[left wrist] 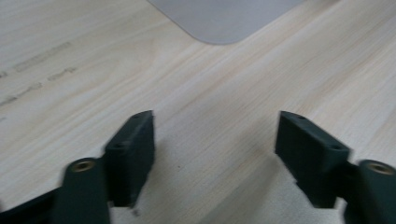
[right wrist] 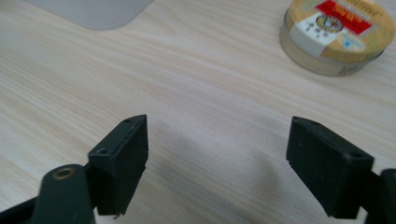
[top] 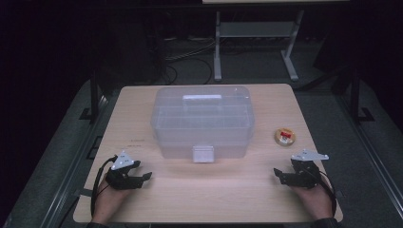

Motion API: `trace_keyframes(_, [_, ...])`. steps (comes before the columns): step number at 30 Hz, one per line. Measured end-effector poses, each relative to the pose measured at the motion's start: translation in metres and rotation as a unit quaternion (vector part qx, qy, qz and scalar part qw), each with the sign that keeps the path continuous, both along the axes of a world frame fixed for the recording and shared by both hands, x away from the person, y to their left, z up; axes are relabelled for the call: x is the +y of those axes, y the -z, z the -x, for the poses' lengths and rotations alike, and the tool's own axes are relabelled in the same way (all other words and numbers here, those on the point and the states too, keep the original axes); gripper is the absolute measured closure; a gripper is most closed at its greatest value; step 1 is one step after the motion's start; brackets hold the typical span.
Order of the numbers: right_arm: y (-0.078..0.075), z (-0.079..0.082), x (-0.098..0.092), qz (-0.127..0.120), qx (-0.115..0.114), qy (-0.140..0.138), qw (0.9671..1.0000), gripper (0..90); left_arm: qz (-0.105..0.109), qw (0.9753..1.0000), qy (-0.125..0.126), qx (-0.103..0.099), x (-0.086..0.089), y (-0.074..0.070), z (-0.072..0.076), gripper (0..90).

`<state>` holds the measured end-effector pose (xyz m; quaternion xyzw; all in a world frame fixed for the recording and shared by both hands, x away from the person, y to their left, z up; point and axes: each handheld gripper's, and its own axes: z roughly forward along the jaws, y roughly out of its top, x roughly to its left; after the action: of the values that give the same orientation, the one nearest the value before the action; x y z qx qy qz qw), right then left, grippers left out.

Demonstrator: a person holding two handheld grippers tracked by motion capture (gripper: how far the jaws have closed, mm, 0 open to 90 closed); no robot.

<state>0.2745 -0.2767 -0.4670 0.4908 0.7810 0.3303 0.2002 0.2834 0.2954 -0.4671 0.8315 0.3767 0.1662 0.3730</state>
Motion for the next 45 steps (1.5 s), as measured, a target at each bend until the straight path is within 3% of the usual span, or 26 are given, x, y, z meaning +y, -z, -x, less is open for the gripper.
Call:
trace_keyframes(5, [-0.006, 0.000, -0.005, -0.026, -0.004, -0.014, 0.9996, 42.0, 0.011, 0.9999, -0.006, -0.008, 0.005, -0.008, -0.002, 49.4])
trace_keyframes(8, [-0.009, 0.000, -0.007, -0.036, -0.011, -0.023, 0.9990, 54.1, 0.012, 0.9998, -0.007, -0.014, 0.005, -0.013, -0.004, 64.2])
trace_keyframes(14, [-0.016, -0.001, -0.008, -0.052, -0.019, -0.032, 0.9980, 77.7, 0.011, 0.9999, -0.003, -0.001, 0.002, -0.022, -0.009, 86.8])
trace_keyframes(17, [-0.020, -0.002, -0.008, -0.051, -0.022, -0.037, 0.9978, 89.9, 0.009, 0.9999, -0.005, 0.003, 0.001, -0.026, -0.012, 89.8])
trace_keyframes(26, [-0.029, -0.015, -0.004, -0.052, -0.023, -0.047, 0.9972, 90.0, 0.010, 0.9999, -0.013, 0.001, 0.000, -0.037, -0.026, 89.8])
trace_keyframes(29, [-0.032, -0.021, -0.001, -0.051, -0.024, -0.051, 0.9971, 90.0, 0.001, 0.9999, -0.015, -0.007, 0.000, -0.040, -0.032, 89.8])
trace_keyframes(45, [-0.042, -0.068, 0.022, -0.058, -0.039, -0.066, 0.9954, 90.0, 0.020, 0.9990, -0.030, -0.026, 0.004, -0.059, -0.071, 89.9])
